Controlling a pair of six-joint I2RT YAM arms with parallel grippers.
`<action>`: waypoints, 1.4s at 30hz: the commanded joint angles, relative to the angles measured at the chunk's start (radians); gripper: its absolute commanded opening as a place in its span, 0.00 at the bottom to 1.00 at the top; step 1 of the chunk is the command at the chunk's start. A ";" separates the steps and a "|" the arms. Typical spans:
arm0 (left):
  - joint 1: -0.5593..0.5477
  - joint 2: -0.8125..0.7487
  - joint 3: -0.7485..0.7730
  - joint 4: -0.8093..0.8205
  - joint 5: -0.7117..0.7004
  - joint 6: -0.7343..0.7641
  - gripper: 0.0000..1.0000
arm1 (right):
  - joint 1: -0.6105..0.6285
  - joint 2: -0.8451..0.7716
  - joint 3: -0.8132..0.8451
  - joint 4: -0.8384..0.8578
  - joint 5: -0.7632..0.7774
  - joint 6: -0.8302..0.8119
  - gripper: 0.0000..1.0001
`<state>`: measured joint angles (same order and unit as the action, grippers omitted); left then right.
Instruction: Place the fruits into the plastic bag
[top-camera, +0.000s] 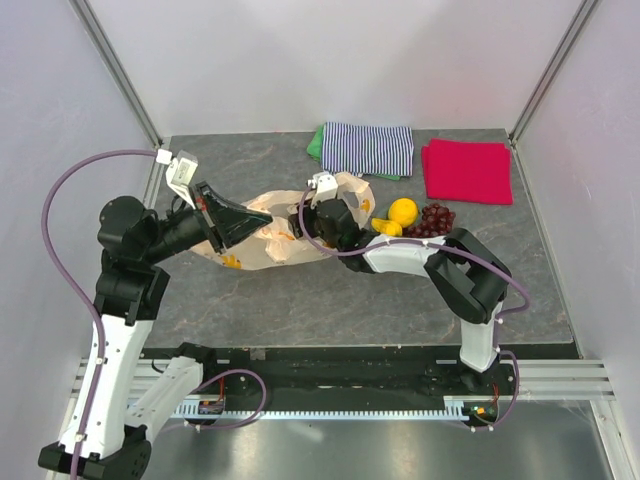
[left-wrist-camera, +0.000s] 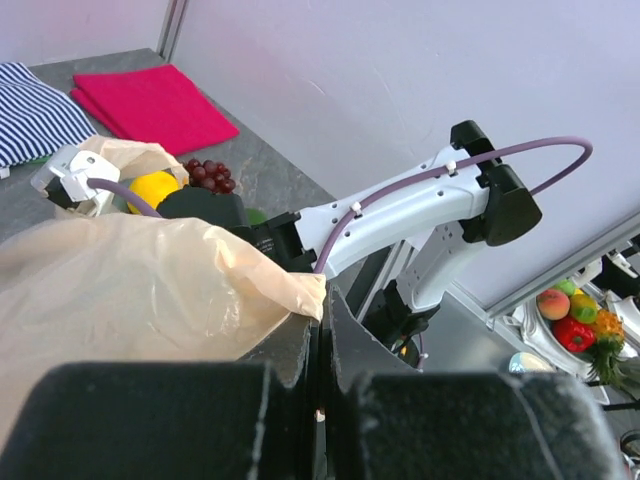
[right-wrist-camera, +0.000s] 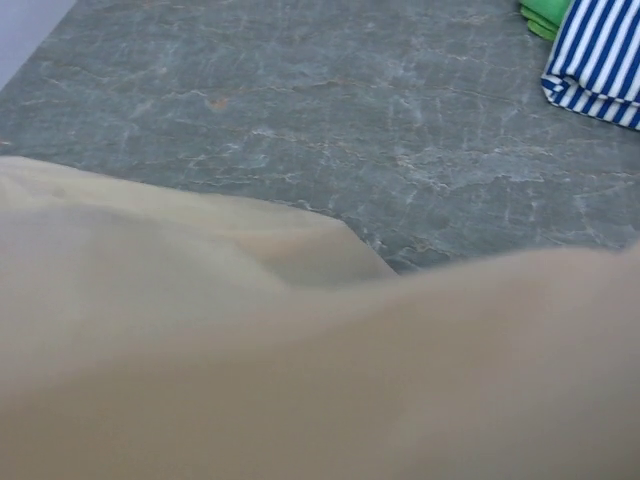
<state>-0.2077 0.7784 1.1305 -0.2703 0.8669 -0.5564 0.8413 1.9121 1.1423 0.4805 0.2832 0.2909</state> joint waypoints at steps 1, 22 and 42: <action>0.014 0.011 0.031 0.062 0.035 -0.025 0.01 | -0.021 -0.027 0.017 -0.095 0.050 -0.018 0.53; 0.017 0.168 -0.133 -0.147 -0.370 0.400 0.02 | -0.033 -0.082 0.063 -0.223 -0.323 -0.027 0.98; 0.022 0.226 -0.110 -0.195 -0.473 0.480 0.01 | -0.067 -0.523 -0.191 -0.140 -0.434 -0.131 0.94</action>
<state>-0.1913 0.9844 0.9859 -0.4492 0.4442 -0.1390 0.7902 1.5261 1.0046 0.3065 -0.0990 0.2138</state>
